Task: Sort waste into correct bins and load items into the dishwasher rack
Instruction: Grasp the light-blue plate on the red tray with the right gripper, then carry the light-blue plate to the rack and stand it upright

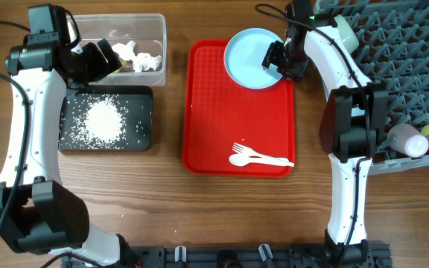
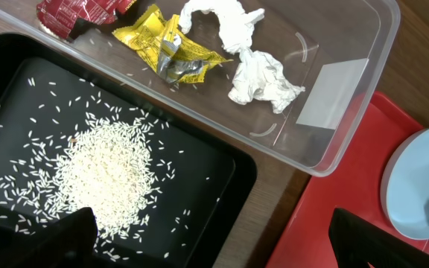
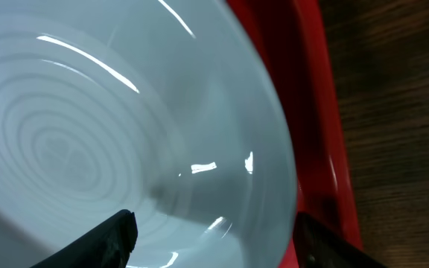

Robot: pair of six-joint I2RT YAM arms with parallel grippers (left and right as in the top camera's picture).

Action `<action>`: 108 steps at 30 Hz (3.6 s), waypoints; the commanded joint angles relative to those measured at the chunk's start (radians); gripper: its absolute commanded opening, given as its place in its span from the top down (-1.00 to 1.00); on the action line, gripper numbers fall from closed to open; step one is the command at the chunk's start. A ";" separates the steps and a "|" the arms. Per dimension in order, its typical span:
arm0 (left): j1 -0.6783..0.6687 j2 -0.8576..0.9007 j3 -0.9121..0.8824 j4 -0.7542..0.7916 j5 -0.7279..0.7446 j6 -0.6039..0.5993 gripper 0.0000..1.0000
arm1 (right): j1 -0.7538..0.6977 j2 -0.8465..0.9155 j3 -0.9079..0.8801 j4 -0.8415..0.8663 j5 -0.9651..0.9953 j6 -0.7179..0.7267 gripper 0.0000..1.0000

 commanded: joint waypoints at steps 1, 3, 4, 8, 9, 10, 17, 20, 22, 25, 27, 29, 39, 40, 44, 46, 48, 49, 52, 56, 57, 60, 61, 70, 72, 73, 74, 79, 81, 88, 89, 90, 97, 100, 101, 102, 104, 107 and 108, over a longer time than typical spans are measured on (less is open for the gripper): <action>0.003 -0.002 0.005 0.000 0.005 -0.009 -1.00 | 0.002 0.018 0.003 -0.002 0.047 0.027 -0.19; 0.003 -0.002 0.005 0.000 0.005 -0.009 -1.00 | 0.002 0.018 0.003 -0.001 0.048 0.024 0.47; 0.003 -0.002 0.005 0.000 0.005 -0.009 -1.00 | 0.002 0.018 0.003 -0.001 0.048 0.023 0.69; 0.003 -0.002 0.005 0.000 0.005 -0.009 -1.00 | 0.002 0.018 0.003 -0.001 0.048 0.021 0.91; 0.003 -0.002 0.005 0.000 0.005 -0.009 -1.00 | 0.002 0.018 0.003 0.000 0.048 0.014 0.91; 0.003 -0.002 0.005 0.000 0.005 -0.009 -1.00 | 0.000 0.018 0.003 0.000 0.048 0.006 0.91; 0.003 -0.002 0.005 0.000 0.005 -0.009 -1.00 | -0.014 -0.056 0.014 0.002 0.113 -0.138 0.91; 0.003 -0.002 0.005 0.000 0.005 -0.009 -1.00 | -0.014 -0.168 0.014 0.003 0.247 -0.183 0.91; 0.003 -0.002 0.005 0.000 0.005 -0.009 -1.00 | -0.014 -0.260 0.014 0.005 0.352 -0.204 0.91; 0.003 -0.002 0.005 0.000 0.005 -0.009 -1.00 | -0.014 -0.418 0.014 0.031 0.452 -0.282 0.91; 0.003 -0.002 0.005 0.000 0.005 -0.009 -1.00 | -0.014 -0.509 0.014 0.060 0.527 -0.314 0.91; 0.003 -0.002 0.005 0.000 0.005 -0.009 -1.00 | -0.014 -0.578 0.014 0.095 0.624 -0.373 0.91; 0.003 -0.002 0.005 0.000 0.005 -0.009 -1.00 | -0.155 -0.624 -0.014 0.286 1.041 -0.632 0.91; 0.003 -0.002 0.005 0.000 0.005 -0.009 -1.00 | -0.178 -0.618 -0.015 0.285 1.042 -0.641 0.91; 0.003 -0.002 0.005 0.000 0.005 -0.009 -1.00 | -0.279 -0.599 -0.017 0.248 0.922 -0.661 0.91; 0.003 -0.002 0.005 0.000 0.005 -0.009 -1.00 | -0.321 -0.586 -0.017 0.249 0.864 -0.662 0.91; 0.003 -0.002 0.005 0.000 0.005 -0.009 -1.00 | -0.354 -0.567 -0.017 0.262 0.821 -0.712 0.91; 0.003 -0.002 0.005 0.000 0.005 -0.009 -1.00 | -0.367 -0.560 -0.017 0.267 0.795 -0.723 0.91; 0.003 -0.002 0.005 0.000 0.005 -0.009 -1.00 | -0.397 -0.524 -0.017 0.281 0.703 -0.789 0.91; 0.003 -0.002 0.005 0.000 0.005 -0.009 -1.00 | -0.401 -0.454 -0.017 0.340 0.731 -0.848 0.91; 0.003 -0.002 0.005 0.000 0.005 -0.009 -1.00 | -0.401 -0.441 -0.017 0.356 0.747 -0.862 0.91; 0.003 -0.002 0.005 0.000 0.005 -0.009 -1.00 | -0.403 -0.399 -0.017 0.426 0.780 -0.924 0.91; 0.003 -0.002 0.005 0.000 0.005 -0.009 -1.00 | -0.405 -0.386 -0.017 0.456 0.780 -0.949 0.91; 0.003 -0.002 0.005 0.000 0.005 -0.009 -1.00 | -0.428 -0.295 -0.017 0.654 0.763 -1.268 0.91; 0.003 -0.002 0.005 0.000 0.005 -0.009 -1.00 | -0.441 -0.272 -0.017 0.658 0.739 -1.283 0.91; 0.003 -0.002 0.005 0.000 0.005 -0.009 -1.00 | -0.449 -0.263 -0.017 0.659 0.738 -1.283 0.91; 0.003 -0.002 0.005 0.000 0.005 -0.009 -1.00 | -0.455 -0.255 -0.017 0.658 0.738 -1.283 0.91; 0.003 -0.002 0.005 0.000 0.005 -0.009 -1.00 | -0.467 -0.223 -0.017 0.646 0.724 -1.270 0.91; 0.003 -0.002 0.005 0.000 0.005 -0.009 -1.00 | -0.467 -0.217 -0.017 0.631 0.690 -1.255 0.92; 0.003 -0.002 0.005 0.000 0.005 -0.009 -1.00 | -0.464 -0.216 -0.017 0.564 0.645 -1.039 -0.99; 0.003 -0.002 0.005 0.000 0.005 -0.009 -1.00 | -0.461 -0.219 -0.016 0.545 0.644 -0.985 -0.99; 0.003 -0.002 0.005 0.000 0.005 -0.009 -1.00 | -0.455 -0.223 -0.016 0.520 0.642 -0.930 -0.99; 0.003 -0.002 0.005 0.000 0.005 -0.009 -1.00 | -0.369 -0.308 -0.016 0.283 0.285 -0.676 -0.99; 0.003 -0.002 0.005 0.000 0.005 -0.009 -1.00 | -0.317 -0.364 -0.016 0.182 0.083 -0.620 -0.99; 0.003 -0.002 0.005 0.000 0.005 -0.009 -1.00 | -0.289 -0.389 -0.016 0.146 0.017 -0.620 -1.00; 0.003 -0.002 0.005 0.000 0.005 -0.009 -1.00 | -0.264 -0.406 -0.016 0.120 -0.019 -0.620 -1.00; 0.003 -0.002 0.005 0.000 0.005 -0.009 -1.00 | -0.203 -0.439 -0.016 0.067 -0.041 -0.610 -0.99; 0.003 -0.002 0.005 0.000 0.005 -0.009 -1.00 | -0.081 -0.482 -0.016 -0.039 -0.025 -0.605 -0.99; 0.003 -0.002 0.005 0.000 0.005 -0.009 -1.00 | -0.040 -0.489 -0.016 -0.069 -0.016 -0.604 -0.99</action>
